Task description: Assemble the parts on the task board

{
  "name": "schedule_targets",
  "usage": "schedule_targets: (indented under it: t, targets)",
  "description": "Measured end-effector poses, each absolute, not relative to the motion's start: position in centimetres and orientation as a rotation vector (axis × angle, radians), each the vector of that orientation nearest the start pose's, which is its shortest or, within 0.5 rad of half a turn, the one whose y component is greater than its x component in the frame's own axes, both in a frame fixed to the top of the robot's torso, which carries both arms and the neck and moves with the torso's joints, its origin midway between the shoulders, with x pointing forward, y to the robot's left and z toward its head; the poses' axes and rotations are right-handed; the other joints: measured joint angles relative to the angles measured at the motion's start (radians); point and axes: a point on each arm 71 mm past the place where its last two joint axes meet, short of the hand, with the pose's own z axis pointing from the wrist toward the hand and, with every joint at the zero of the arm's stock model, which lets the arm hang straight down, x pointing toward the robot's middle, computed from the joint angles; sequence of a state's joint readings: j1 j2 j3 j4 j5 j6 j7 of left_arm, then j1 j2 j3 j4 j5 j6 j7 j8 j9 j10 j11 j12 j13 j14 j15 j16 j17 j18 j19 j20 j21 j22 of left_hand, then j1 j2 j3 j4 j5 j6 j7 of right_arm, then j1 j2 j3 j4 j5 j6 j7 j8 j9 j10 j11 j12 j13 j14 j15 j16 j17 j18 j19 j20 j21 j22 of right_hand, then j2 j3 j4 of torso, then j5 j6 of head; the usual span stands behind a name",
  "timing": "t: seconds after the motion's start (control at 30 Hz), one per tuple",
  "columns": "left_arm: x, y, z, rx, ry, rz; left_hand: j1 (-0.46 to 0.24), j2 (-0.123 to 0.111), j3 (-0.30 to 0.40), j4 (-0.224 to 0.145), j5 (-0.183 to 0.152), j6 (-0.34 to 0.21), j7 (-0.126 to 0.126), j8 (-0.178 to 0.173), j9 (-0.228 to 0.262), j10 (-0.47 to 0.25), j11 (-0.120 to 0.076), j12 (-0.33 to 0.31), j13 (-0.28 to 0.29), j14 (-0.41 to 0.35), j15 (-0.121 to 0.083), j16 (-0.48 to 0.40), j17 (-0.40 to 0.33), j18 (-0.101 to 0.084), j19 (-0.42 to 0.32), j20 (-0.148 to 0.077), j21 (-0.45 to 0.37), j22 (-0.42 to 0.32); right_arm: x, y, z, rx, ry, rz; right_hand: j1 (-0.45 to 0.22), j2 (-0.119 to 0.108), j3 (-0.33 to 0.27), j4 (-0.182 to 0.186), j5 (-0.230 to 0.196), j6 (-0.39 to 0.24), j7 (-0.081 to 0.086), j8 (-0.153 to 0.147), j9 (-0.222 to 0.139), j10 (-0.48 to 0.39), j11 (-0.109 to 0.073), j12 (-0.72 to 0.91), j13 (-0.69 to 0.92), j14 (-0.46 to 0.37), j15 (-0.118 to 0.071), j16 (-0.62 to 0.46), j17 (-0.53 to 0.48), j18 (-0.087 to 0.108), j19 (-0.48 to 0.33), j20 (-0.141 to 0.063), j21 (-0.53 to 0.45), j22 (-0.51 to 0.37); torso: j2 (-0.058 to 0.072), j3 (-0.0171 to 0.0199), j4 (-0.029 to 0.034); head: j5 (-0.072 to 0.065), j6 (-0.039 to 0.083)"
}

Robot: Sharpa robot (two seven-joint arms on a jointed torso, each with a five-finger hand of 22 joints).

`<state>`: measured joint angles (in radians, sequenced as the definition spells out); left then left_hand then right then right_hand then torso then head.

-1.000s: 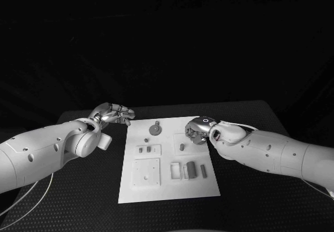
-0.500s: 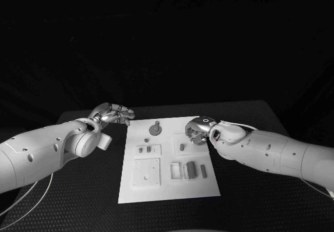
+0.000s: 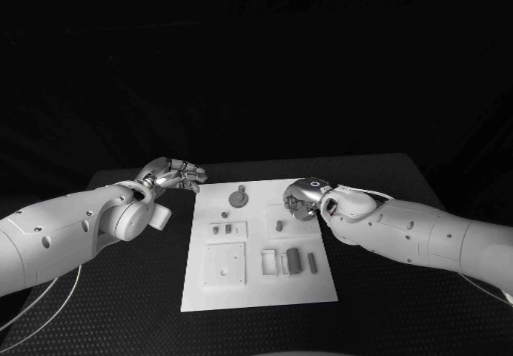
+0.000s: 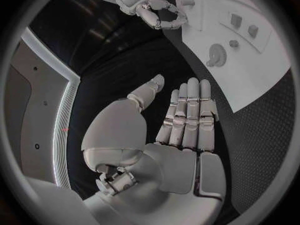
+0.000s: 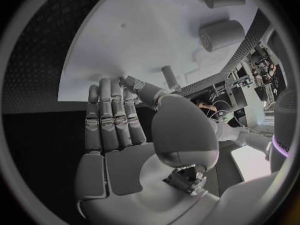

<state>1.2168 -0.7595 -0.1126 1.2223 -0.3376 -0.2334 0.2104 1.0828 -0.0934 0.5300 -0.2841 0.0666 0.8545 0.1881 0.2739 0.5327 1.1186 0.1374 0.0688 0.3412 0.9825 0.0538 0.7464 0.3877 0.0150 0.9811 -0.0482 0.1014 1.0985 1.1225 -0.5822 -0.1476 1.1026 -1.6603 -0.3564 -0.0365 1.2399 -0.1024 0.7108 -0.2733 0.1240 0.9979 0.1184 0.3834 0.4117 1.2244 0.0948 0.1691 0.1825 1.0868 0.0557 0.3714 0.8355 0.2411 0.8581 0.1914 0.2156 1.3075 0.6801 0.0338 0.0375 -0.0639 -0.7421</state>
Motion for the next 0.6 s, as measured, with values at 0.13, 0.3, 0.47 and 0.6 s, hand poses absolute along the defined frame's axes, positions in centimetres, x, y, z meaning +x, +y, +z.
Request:
schedule_targets:
  t: [0.13, 0.3, 0.47, 0.6]
  targets:
    - [53.13, 25.45, -21.98, -0.872, 1.669, -1.156, 0.0, 0.0, 0.0, 0.0, 0.0, 0.0, 0.0, 0.0, 0.0, 0.0, 0.0, 0.0, 0.0, 0.0, 0.0, 0.0, 0.0, 0.0, 0.0, 0.0, 0.0, 0.0, 51.98, -18.37, -27.96, -0.392, 1.703, 0.441, 0.0, 0.005, 0.003, -0.003, 0.0, 0.007, 0.0, 0.001, 0.004, 0.006, -0.006, 0.005, 0.007, 0.011, -0.003, 0.0, 0.002, 0.0, 0.01, 0.0, 0.007, 0.0, 0.0, -0.0003, 0.0007, 0.0, 0.0]
    - [53.13, 25.46, -21.99, -0.873, 1.669, -1.156, 0.0, 0.0, 0.0, 0.0, 0.0, 0.0, 0.0, 0.0, 0.0, 0.0, 0.0, 0.0, 0.0, 0.0, 0.0, 0.0, 0.001, 0.0, 0.0, 0.0, 0.0, 0.0, 52.11, -18.29, -28.01, -0.392, 1.703, 0.437, 0.002, 0.007, 0.003, -0.008, 0.0, 0.007, 0.0, 0.001, 0.007, 0.009, -0.005, 0.005, 0.01, 0.011, -0.003, 0.0, 0.002, 0.0, 0.01, 0.0, 0.007, 0.0, 0.0, -0.0002, 0.0007, 0.0, -0.002]
    - [53.14, 25.51, -22.0, -0.874, 1.67, -1.154, 0.0, 0.0, 0.0, 0.0, 0.0, 0.0, 0.0, 0.0, 0.0, 0.0, 0.0, 0.0, 0.0, 0.0, 0.0, -0.004, 0.001, 0.0, 0.0, 0.0, 0.0, 0.0, 52.13, -18.23, -28.03, -0.395, 1.705, 0.436, 0.002, 0.007, 0.003, -0.008, 0.0, 0.007, 0.0, 0.001, 0.007, 0.009, -0.005, 0.005, 0.01, 0.011, -0.003, 0.0, 0.002, 0.0, 0.01, 0.0, 0.007, 0.0, 0.0, -0.0002, 0.0005, 0.001, -0.004]
    - [53.14, 25.52, -22.01, -0.875, 1.67, -1.153, 0.0, 0.0, 0.0, 0.0, 0.0, -0.001, -0.001, 0.0, 0.0, 0.0, 0.0, 0.0, 0.0, 0.0, 0.0, -0.004, 0.002, 0.0, 0.0, 0.0, 0.0, 0.0, 52.18, -18.15, -28.05, -0.398, 1.71, 0.433, 0.002, 0.007, 0.003, -0.008, 0.0, 0.007, 0.0, 0.001, 0.007, 0.01, -0.004, 0.005, 0.01, 0.011, -0.003, 0.0, 0.002, 0.0, 0.01, 0.0, 0.007, 0.0, 0.0, -0.0001, 0.0001, 0.002, -0.004]
